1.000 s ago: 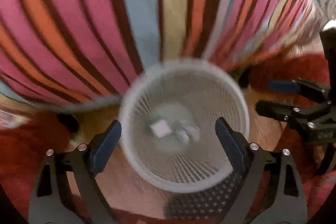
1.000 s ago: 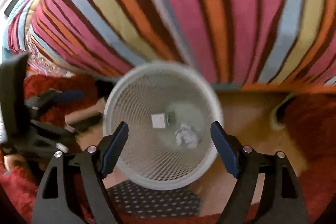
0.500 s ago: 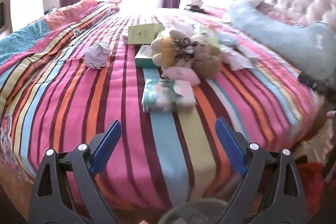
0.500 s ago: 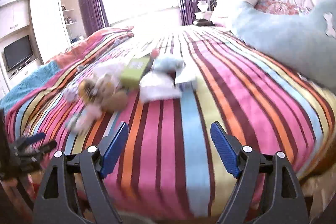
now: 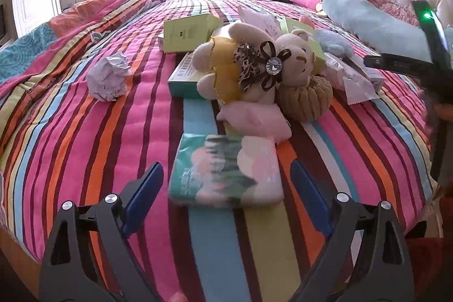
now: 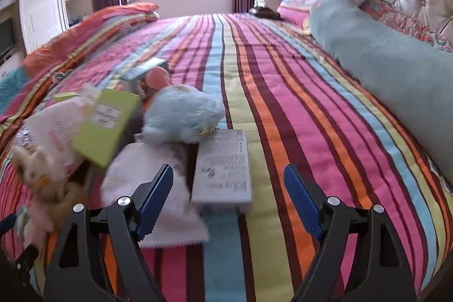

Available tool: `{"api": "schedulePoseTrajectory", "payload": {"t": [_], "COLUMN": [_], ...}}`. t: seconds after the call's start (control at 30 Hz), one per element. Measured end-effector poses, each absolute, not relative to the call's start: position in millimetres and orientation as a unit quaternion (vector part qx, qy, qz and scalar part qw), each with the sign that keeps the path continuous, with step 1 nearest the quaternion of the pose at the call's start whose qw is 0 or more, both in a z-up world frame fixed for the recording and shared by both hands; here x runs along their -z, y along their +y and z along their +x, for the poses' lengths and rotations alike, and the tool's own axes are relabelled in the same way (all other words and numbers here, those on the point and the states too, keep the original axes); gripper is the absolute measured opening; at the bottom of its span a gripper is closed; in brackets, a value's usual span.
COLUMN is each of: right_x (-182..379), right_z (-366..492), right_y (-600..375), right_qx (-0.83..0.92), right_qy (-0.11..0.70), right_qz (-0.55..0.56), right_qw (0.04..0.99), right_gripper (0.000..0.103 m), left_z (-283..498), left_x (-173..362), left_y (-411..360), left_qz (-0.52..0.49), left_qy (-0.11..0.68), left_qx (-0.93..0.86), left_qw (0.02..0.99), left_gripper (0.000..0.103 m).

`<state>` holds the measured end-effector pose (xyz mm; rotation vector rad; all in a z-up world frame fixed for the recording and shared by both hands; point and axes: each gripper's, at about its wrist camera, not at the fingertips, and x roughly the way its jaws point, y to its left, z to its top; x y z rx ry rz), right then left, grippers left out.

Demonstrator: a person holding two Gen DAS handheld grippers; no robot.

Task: Collect trash
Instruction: 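Grasp the green tissue pack with left gripper while right grasps white card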

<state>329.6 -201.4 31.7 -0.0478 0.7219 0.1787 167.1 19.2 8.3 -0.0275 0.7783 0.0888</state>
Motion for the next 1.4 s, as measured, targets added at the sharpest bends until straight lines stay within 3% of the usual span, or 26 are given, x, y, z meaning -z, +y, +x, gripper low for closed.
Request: {"api": "schedulePoseTrajectory", "payload": {"t": [0.43, 0.5, 0.6, 1.0, 1.4], "right_x": [-6.0, -5.5, -9.3, -30.5, -46.4], "right_z": [374.6, 373.8, 365.4, 303.8, 137.9], "right_y": [-204.5, -210.5, -218.8, -305.4, -260.9], "right_qx": [-0.073, -0.084, -0.092, -0.079, -0.243], "right_qy": [0.42, 0.428, 0.432, 0.396, 0.338], "right_qz": [-0.021, -0.001, 0.02, 0.118, 0.138], "right_qw": [0.904, 0.9, 0.897, 0.907, 0.899], "right_gripper": [0.074, 0.047, 0.047, 0.047, 0.047], "left_z": [194.9, 193.1, 188.1, 153.7, 15.4], "left_x": [8.2, 8.4, 7.2, -12.1, -28.4], "left_y": [19.7, 18.5, 19.2, 58.1, 43.1], "left_qz": [-0.02, -0.016, -0.015, -0.093, -0.104], "left_qy": [0.4, 0.396, 0.389, 0.36, 0.358], "left_qx": [-0.081, -0.071, -0.064, -0.045, 0.074], "left_qw": [0.913, 0.916, 0.919, 0.927, 0.925], "left_gripper": [0.088, 0.075, 0.071, 0.07, 0.07]}}
